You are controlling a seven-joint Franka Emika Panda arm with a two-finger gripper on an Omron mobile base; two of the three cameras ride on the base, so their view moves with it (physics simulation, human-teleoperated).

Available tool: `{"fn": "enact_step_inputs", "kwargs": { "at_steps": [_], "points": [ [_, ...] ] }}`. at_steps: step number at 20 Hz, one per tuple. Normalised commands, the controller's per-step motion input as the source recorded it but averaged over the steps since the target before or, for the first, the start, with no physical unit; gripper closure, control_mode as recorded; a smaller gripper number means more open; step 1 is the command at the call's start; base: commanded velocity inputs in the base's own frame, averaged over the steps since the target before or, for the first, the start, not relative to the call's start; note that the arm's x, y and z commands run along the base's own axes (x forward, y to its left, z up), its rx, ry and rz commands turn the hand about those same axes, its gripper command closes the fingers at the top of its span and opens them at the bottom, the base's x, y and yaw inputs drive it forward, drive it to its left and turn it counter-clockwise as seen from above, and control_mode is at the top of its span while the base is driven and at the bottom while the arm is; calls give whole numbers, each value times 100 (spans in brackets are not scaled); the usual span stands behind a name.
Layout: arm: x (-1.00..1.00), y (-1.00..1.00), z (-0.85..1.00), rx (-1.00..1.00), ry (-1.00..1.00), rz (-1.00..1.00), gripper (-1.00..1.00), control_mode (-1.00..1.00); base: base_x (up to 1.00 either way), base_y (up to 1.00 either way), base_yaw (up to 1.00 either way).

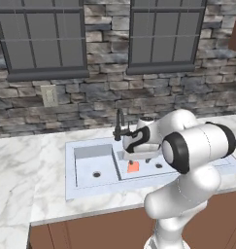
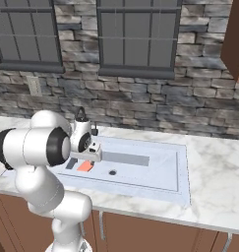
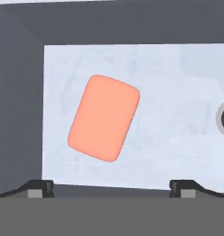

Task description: Pick up the bar soap and bar soap from the sink, and place them back in the cabinet, and close the cabinet door.

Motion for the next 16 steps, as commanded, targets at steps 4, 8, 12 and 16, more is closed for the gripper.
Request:
{"fn": "enact_step_inputs", "kwargs": {
  "at_steps": [4, 8, 12, 16],
  "points": [
    [6, 5, -4, 0, 1, 0, -100, -100, 0, 0, 0],
    [5, 3, -2, 0, 1, 0, -100, -100, 0, 0, 0],
    [2, 2, -3, 0, 1, 0, -100, -100, 0, 0, 0],
    [1, 3, -3, 0, 1, 0, -100, -100, 0, 0, 0]
  ]
}}
